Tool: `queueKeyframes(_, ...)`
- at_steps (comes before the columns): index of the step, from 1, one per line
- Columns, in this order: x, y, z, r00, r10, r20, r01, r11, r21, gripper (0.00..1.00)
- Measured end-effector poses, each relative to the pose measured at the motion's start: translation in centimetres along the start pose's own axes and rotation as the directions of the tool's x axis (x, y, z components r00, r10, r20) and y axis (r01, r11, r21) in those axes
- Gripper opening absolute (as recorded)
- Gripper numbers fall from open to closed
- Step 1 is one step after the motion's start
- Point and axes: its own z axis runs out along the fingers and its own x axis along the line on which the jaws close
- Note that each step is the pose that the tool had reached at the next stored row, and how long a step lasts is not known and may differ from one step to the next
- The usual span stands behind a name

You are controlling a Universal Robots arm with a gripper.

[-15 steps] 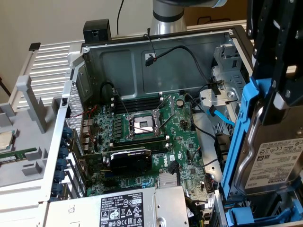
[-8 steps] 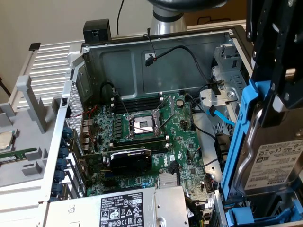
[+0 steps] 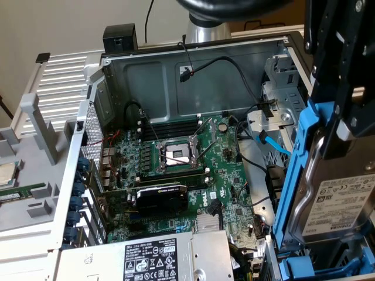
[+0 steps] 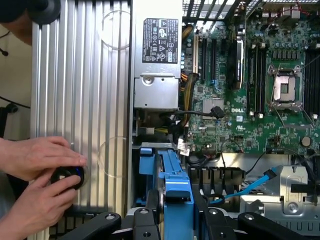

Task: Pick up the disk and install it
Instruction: 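Insert the disk into the insertion slot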

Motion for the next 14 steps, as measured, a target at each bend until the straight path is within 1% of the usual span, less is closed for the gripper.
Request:
queueKeyframes(4,0.03,-0.08,0.04,1.0000,0.000,0.0004,0.000,1.0000,-0.0033,0.36)
queueKeyframes(14,0.15,-0.11,0.09,1.0000,0.000,0.0000,0.000,1.0000,-0.0050,0.36)
